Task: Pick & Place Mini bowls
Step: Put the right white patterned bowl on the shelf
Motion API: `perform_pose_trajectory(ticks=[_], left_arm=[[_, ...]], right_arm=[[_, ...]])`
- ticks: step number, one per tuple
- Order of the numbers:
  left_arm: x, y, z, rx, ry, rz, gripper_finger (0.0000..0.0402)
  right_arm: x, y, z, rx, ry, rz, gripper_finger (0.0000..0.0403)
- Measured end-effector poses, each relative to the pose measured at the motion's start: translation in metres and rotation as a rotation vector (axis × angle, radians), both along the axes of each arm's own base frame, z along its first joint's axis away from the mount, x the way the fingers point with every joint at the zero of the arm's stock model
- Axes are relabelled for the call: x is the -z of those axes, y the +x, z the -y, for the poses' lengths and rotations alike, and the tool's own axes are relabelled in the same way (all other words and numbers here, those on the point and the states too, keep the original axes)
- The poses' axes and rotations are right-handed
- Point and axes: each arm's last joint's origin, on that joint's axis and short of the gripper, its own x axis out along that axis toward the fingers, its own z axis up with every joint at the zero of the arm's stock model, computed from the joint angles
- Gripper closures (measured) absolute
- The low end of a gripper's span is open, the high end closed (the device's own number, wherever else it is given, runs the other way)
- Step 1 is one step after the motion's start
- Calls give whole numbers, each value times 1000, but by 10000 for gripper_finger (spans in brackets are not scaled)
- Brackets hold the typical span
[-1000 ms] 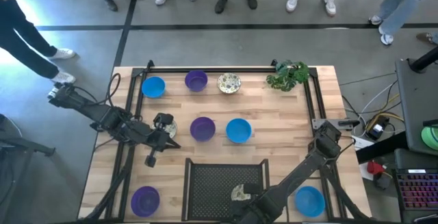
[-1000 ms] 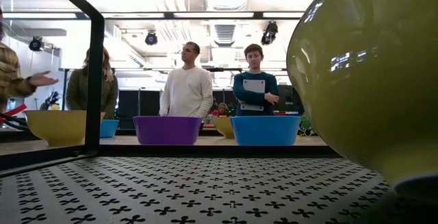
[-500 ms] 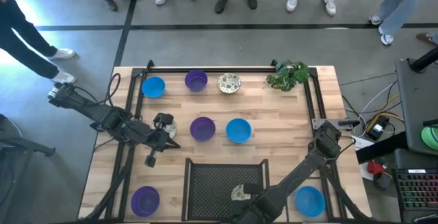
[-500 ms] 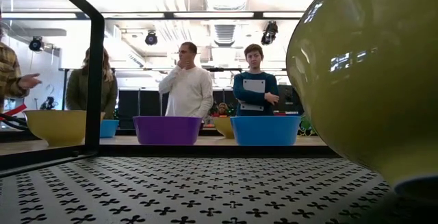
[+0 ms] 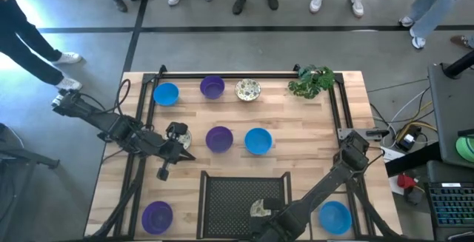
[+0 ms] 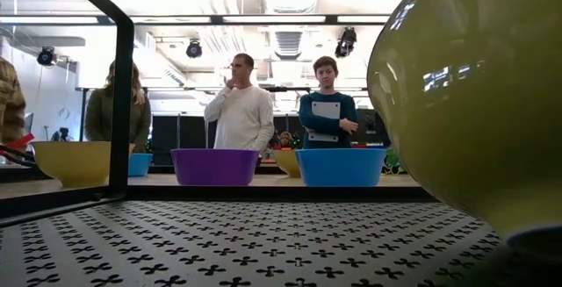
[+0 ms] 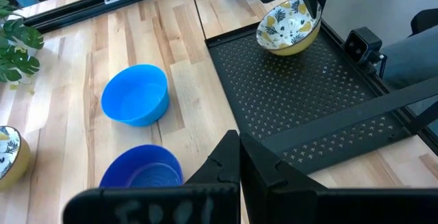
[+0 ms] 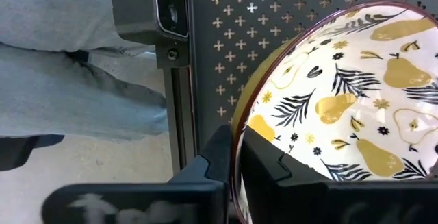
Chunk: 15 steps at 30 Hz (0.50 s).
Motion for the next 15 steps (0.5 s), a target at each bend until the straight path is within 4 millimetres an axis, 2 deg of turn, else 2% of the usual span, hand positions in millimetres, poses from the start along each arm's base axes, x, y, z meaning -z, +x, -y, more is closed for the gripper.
perform_pose_trajectory(ticks=[8, 15], left_arm=[[0, 0, 0, 1, 0, 0, 402], [0, 0, 0, 0, 0, 0, 402]], right_arm=[[0, 0, 0, -1, 4, 0, 325], [0, 0, 0, 2, 3, -1, 304]])
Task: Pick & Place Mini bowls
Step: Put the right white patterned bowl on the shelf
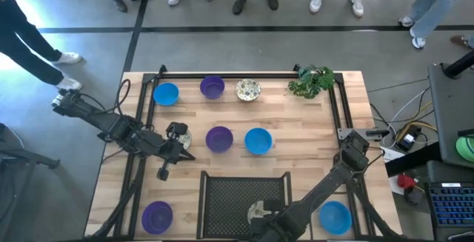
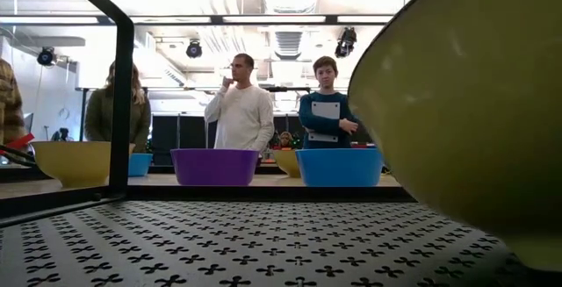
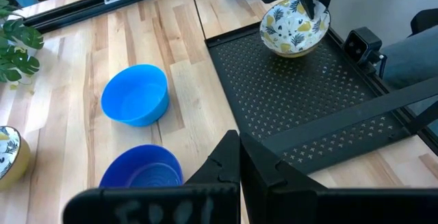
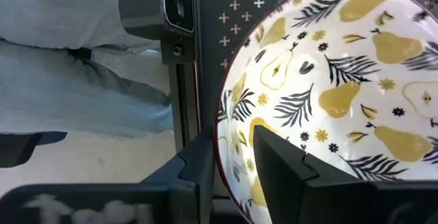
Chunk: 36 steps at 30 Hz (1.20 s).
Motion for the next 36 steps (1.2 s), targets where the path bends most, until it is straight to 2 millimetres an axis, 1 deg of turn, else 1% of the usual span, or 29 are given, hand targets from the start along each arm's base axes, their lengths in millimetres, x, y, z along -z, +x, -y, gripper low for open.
perform_pose_trajectory(ticks=[9, 18, 26, 36], left_arm=[[0, 0, 0, 0, 0, 0, 402], [0, 0, 0, 0, -1, 0, 402], [0, 0, 0, -1, -1, 0, 402], [0, 0, 0, -1, -1, 0, 402]], right_arm=[[0, 0, -1, 24, 21, -15, 298], [0, 0, -1, 26, 27, -19, 305], [0, -1, -2, 14, 60, -46, 302], [0, -1, -2, 8, 72, -58, 312]])
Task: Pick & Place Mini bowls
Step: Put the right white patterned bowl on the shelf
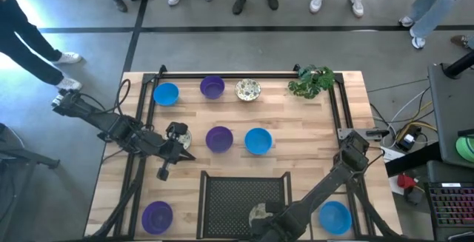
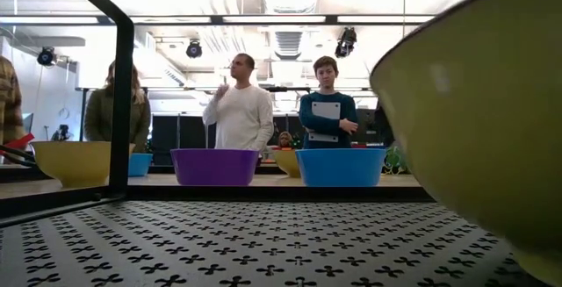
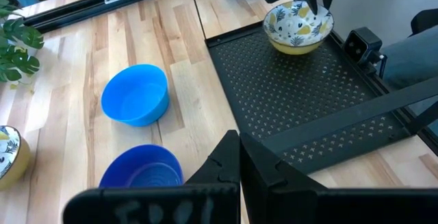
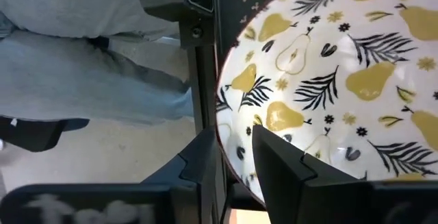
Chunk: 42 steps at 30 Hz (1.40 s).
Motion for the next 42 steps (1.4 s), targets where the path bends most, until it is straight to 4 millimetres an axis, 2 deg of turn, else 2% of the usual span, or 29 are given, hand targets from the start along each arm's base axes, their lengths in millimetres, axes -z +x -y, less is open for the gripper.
perform_pose_trajectory(ticks=[10, 20, 25, 36, 42], left_arm=[[0, 0, 0, 0, 0, 0, 402], [0, 0, 0, 1, 0, 0, 402], [0, 0, 0, 1, 0, -1, 402], [0, 0, 0, 1, 0, -1, 402], [0, 0, 0, 1, 0, 0, 402]], right_arm=[[-3, -2, -1, -30, 64, -50, 313], [-30, -2, 10, -28, -14, 94, 330], [-39, 1, 28, 19, -137, 142, 338], [-33, 26, 88, 135, -255, 29, 383], [-29, 28, 99, 128, -262, -13, 394]])
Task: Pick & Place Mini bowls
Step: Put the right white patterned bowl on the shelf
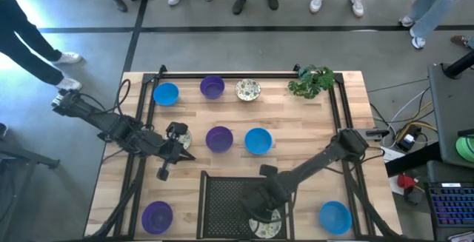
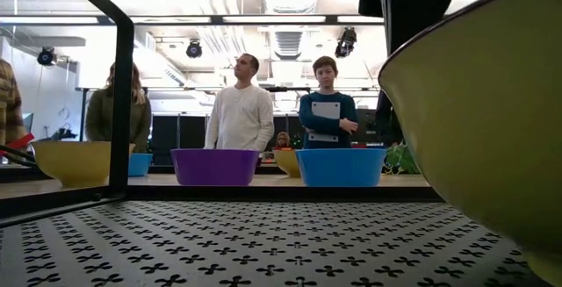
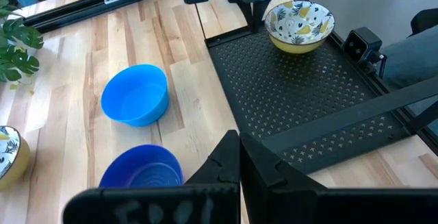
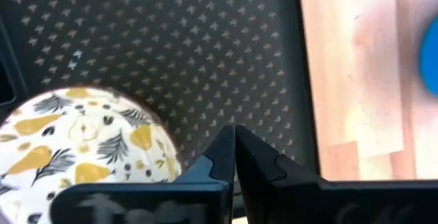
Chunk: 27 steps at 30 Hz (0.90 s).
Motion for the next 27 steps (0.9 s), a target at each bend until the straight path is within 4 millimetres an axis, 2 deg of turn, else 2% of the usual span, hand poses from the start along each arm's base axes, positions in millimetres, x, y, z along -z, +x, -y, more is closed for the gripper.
perform_pose_trajectory(ticks=[7, 13, 27], left_arm=[[0, 0, 0, -1, 0, 0, 402], [0, 0, 0, -1, 0, 0, 402], [0, 0, 0, 0, 0, 0, 402]], right_arm=[[14, -2, 2, -9, 8, -33, 394], [28, -3, -2, -47, 102, -58, 394], [29, -7, -12, -99, 167, -72, 394]])
